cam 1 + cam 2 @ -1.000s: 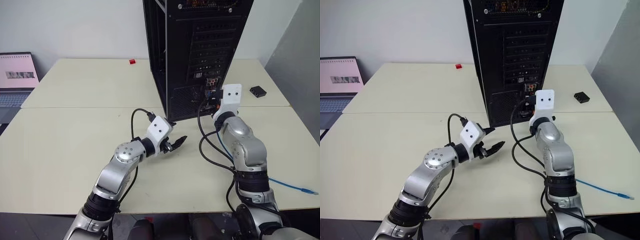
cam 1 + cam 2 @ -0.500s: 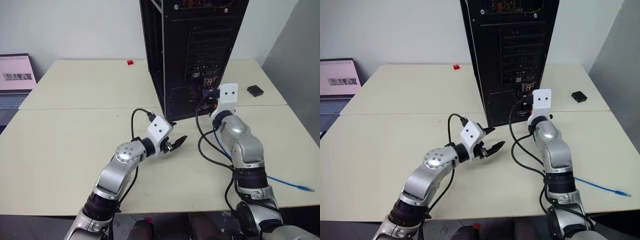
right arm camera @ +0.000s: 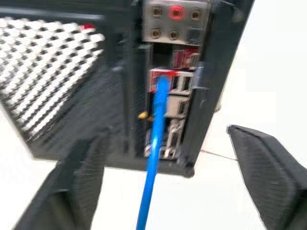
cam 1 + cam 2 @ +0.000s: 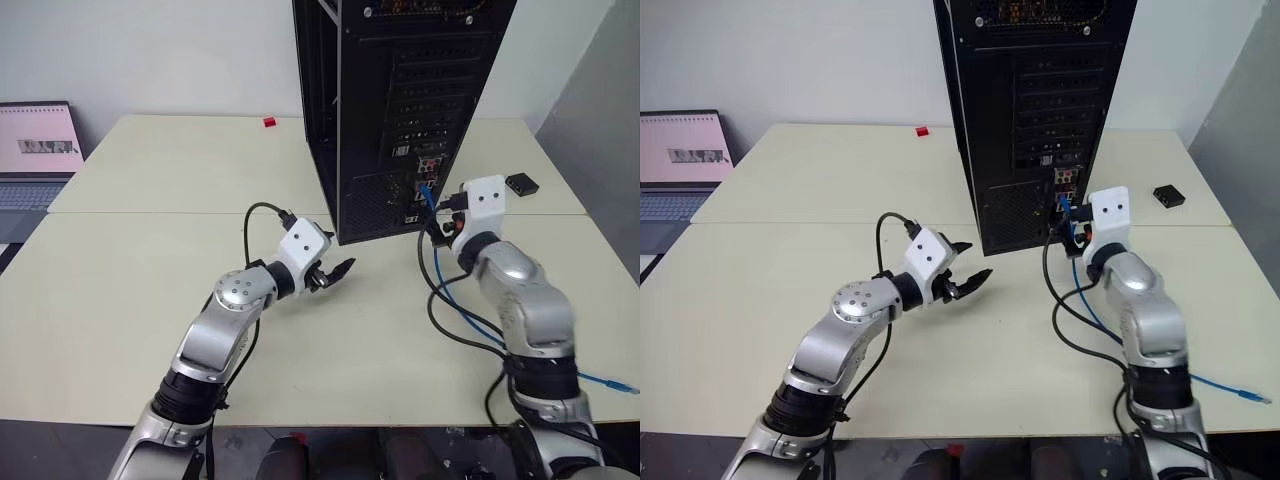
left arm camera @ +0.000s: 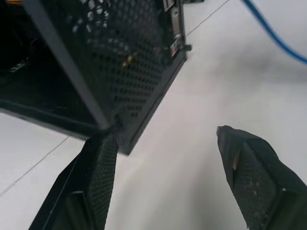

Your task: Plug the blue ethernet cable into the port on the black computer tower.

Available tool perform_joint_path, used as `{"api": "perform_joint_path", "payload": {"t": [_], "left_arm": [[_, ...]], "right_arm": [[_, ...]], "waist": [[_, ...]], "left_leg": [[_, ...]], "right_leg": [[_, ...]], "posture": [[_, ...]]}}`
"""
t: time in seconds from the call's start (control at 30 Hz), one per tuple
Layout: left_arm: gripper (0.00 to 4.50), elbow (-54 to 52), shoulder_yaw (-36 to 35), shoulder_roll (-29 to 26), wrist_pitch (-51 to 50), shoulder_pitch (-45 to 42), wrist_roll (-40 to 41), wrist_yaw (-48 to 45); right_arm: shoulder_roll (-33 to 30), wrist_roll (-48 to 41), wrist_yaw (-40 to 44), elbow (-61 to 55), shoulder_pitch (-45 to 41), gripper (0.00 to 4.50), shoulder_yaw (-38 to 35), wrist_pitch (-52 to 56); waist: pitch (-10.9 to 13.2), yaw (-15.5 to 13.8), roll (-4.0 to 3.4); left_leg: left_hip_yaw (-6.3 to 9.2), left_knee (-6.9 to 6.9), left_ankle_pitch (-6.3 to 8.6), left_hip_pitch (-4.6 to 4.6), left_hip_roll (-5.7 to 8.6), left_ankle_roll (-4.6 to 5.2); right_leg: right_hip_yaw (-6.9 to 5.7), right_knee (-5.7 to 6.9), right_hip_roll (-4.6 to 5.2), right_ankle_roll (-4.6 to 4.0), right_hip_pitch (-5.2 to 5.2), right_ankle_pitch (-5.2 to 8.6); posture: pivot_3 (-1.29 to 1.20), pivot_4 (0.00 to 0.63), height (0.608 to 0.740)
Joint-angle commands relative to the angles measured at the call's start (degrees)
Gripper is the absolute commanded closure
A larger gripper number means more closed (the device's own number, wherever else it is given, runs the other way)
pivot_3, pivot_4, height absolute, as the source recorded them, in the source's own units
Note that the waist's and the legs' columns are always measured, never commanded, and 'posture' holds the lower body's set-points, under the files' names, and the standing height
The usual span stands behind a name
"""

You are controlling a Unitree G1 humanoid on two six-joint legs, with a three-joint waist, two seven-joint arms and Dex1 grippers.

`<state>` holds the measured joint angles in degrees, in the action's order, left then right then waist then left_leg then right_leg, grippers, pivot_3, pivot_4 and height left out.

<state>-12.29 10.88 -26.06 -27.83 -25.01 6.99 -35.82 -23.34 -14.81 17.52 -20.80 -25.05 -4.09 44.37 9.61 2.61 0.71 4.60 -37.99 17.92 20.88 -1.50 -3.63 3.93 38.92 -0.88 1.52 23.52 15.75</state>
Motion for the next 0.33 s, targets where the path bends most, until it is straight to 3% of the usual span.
{"api": "perform_joint_path", "payload": {"t": [0.03, 0.33], "left_arm": [[1.12, 0.8, -1.8, -2.0, 1.6, -2.6, 2.4, -4.7], [1.12, 6.5, -4.0, -3.4, 1.5, -8.1, 6.5, -11.3]], "right_arm": [[-5.5, -4.8, 6.8, -6.6, 0.8, 0.25, -3.5, 2.1], [-15.2, -9.1, 14.2, -6.2, 1.5, 0.25, -8.6, 2.5]], "waist": [[0.0, -0.1, 0.0], [0.0, -0.2, 0.03]], "left_leg": [[0.0, -0.01, 0.0, 0.0, 0.01, 0.0], [-0.02, -0.05, 0.01, -0.04, 0.02, 0.02]], "right_leg": [[0.0, 0.0, 0.0, 0.0, 0.0, 0.0], [0.0, 0.01, -0.03, 0.01, -0.05, 0.0]], "posture": [[0.0, 0.15, 0.74], [0.0, 0.15, 0.74]]}}
